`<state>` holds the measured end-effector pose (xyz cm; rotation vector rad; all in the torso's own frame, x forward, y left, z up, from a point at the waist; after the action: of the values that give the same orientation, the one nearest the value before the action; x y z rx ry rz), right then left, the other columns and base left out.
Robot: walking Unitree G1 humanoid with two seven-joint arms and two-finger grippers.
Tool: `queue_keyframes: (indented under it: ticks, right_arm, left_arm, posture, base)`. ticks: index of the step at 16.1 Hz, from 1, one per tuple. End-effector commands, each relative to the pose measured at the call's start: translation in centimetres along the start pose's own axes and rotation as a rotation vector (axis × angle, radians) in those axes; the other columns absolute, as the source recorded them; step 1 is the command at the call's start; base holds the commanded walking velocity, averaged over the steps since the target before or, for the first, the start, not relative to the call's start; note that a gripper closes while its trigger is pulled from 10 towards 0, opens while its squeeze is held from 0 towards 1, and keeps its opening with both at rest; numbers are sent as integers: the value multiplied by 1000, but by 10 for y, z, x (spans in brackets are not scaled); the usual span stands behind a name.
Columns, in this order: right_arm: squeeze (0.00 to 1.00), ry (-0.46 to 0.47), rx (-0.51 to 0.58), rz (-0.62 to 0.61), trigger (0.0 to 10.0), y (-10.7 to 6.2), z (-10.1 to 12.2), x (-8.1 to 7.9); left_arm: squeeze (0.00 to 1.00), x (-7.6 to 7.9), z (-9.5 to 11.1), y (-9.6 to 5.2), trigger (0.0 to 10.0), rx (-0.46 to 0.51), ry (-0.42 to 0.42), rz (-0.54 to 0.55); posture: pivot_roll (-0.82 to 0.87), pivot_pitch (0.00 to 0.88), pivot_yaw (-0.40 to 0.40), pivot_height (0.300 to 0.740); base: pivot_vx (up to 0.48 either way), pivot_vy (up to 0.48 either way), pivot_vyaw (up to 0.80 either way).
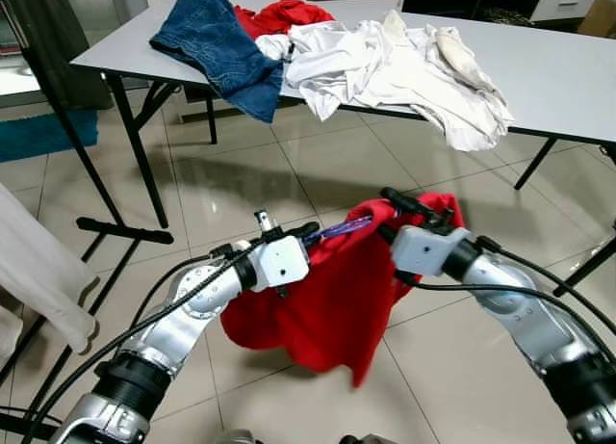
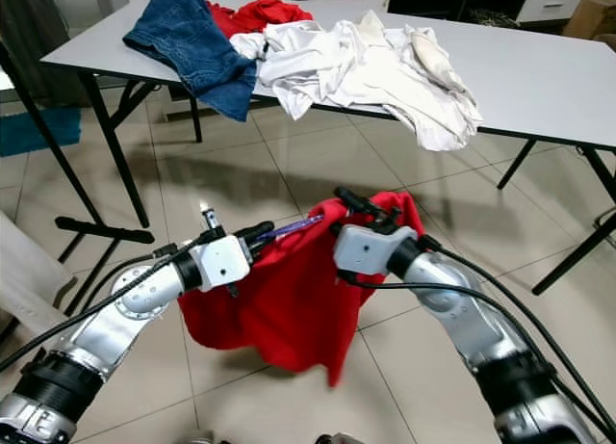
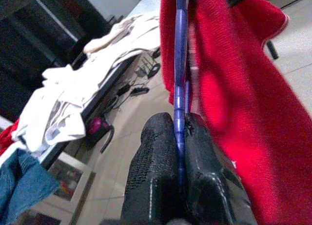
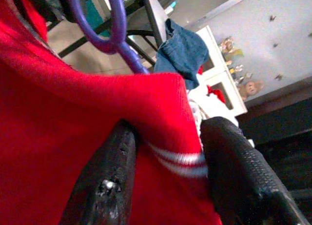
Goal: Hang hanger
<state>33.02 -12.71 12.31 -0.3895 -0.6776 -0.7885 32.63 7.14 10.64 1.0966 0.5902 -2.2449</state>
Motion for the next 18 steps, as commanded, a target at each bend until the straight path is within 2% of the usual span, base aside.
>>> queue_keyframes:
  ticks: [1, 5, 7, 9, 10, 12, 13, 14, 15, 16, 18]
  right_arm:
    - [0, 46, 1, -9, 10000, -4, 1, 2]
    - [0, 120, -8, -35, 10000, -13, 1, 10]
    - [0, 197, -6, -66, 10000, -18, 1, 17]
    - [0, 358, 24, -96, 10000, -19, 9, 21]
    - [0, 380, 28, -93, 10000, -19, 10, 20]
    - [0, 608, 36, -53, 10000, -12, 19, 4]
    - [114, 667, 26, -40, 10000, -10, 19, -2]
    - [463, 774, 0, -13, 10000, -5, 18, -13]
    - [780, 834, -9, -7, 10000, -3, 19, -18]
    - [992, 890, -16, -20, 10000, -1, 19, -19]
    - [992, 938, -55, -39, 10000, 4, 16, -22]
  left_arm:
    - [0, -15, 2, 3, 0, -3, 11, 62]
    - [0, -20, -2, 7, 0, -25, 21, 90]
    - [0, -22, -5, 6, 0, -40, 28, 104]
    - [0, -24, -7, 6, 0, -53, 31, 121]
    - [0, -24, -7, 6, 0, -55, 32, 123]
    - [0, -30, -10, 6, 0, -77, 39, 164]
    - [0, -31, -10, 6, 0, -80, 40, 169]
    - [0, -32, -10, 8, 0, -81, 43, 176]
    - [0, -34, -9, 8, 0, -80, 46, 183]
    - [0, -34, -8, 9, 0, -79, 48, 186]
    - [0, -33, -8, 9, 0, -77, 52, 187]
  posture:
    - [208, 25, -21, 740]
    - [196, 27, -19, 740]
    - [196, 27, -20, 740]
    - [197, 30, -22, 740]
    - [197, 30, -23, 740]
    - [196, 34, -23, 740]
    - [196, 34, -23, 740]
    - [199, 36, -23, 740]
    - [199, 36, -23, 740]
    - [201, 39, -22, 740]
    - [200, 40, -20, 740]
  base:
    - [0, 0, 0]
    - [0, 0, 0]
    - [0, 0, 0]
    - [0, 0, 0]
    - [0, 0, 0]
    - [0, 0, 0]
    - [0, 0, 0]
    - [0, 0, 0]
    - [0, 0, 0]
    - [0, 0, 0]
    - [0, 0, 0]
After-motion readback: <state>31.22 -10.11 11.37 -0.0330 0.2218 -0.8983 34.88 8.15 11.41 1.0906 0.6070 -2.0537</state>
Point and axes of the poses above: a point about 5 cm out from each wrist's last joint towards the gripper, its own y axis pointing out of the wrist towards the gripper, its own z axis along the axis of the wrist's last joint, x = y × z, the point moved 5 cm from there along y, pointing out of the wrist towards the gripper, and after that the axes turned 11 degrees about y, right-handed, at the moved point
